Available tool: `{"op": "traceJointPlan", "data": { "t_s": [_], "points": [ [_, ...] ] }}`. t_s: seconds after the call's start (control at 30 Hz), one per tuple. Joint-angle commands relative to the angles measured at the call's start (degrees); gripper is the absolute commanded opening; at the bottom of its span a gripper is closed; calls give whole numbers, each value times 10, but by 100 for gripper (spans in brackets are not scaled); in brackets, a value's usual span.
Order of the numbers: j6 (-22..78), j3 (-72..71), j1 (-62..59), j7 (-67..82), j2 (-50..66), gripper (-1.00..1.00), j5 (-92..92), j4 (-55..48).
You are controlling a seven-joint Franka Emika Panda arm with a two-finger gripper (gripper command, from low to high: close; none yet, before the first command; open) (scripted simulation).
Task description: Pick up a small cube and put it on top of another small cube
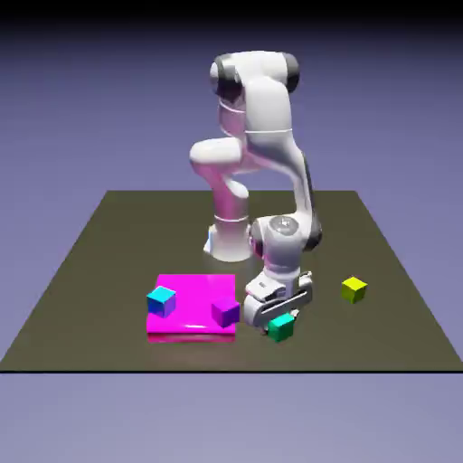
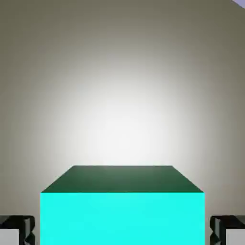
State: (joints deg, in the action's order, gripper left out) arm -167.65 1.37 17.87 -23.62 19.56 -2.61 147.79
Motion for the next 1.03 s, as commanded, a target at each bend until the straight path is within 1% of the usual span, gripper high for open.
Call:
{"op": "traceJointPlan", "data": {
  "t_s": [0.0,0.17,0.33,0.6,0.7,0.87,0.9,0.93,1.0],
  "points": [
    [17,3,2,-1,-21,-100,2,4],
    [102,21,19,-15,-116,-100,-10,15],
    [203,79,-82,-115,-198,-100,-24,-3],
    [285,132,-248,-230,-277,-100,31,-8],
    [279,130,-273,-236,-277,-100,57,-4],
    [161,121,-279,-205,-175,-100,16,14],
    [161,121,-279,-205,-175,100,16,14],
    [161,121,-279,-205,-175,100,16,14],
    [208,125,-277,-218,-216,100,33,7]
  ]
}}
